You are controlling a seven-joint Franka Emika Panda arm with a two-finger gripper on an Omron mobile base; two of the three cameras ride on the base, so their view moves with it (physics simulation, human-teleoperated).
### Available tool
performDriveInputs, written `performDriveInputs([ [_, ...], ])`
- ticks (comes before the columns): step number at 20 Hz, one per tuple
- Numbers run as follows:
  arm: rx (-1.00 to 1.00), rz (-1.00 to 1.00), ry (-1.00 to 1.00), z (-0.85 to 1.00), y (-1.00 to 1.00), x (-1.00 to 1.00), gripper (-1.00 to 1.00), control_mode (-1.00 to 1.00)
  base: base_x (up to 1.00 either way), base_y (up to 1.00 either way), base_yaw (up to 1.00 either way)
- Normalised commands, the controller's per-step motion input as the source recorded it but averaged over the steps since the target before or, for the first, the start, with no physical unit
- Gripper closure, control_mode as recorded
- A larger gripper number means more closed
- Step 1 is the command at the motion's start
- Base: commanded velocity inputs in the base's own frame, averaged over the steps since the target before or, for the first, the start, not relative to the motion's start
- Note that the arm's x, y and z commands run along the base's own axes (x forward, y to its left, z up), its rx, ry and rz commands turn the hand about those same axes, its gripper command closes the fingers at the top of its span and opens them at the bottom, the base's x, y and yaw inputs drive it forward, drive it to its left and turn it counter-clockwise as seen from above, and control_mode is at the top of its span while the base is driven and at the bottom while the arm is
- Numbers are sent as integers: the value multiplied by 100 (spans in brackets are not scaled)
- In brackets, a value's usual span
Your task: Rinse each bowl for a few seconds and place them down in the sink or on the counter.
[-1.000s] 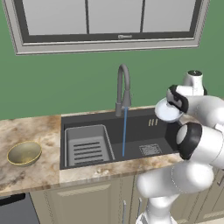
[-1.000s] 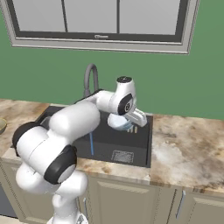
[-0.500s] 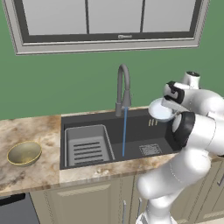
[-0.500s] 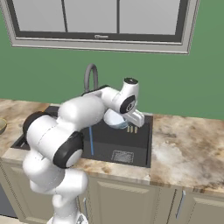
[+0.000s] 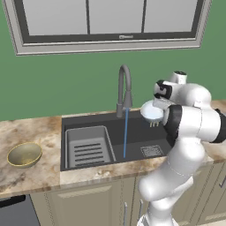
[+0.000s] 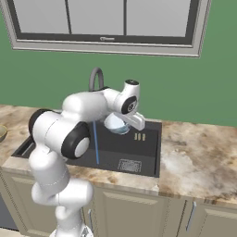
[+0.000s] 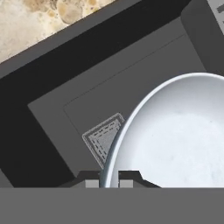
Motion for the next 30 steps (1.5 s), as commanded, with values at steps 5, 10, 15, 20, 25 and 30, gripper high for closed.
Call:
performDriveInputs([
  [5, 7, 1, 5, -24, 20, 21, 100, -100, 0, 0, 0],
  [10, 8, 0, 5, -23, 26, 24, 100, -100, 0, 0, 0],
  [15, 8, 0, 5, -25, 27, 23, 100, -100, 0, 0, 0],
  [20, 8, 0, 1, -21, 24, 15, 100, -100, 0, 0, 0],
  [25, 6, 0, 0, -17, 18, 21, 100, -100, 0, 0, 0],
  [30, 3, 0, 0, -19, 22, 24, 100, -100, 0, 0, 0],
])
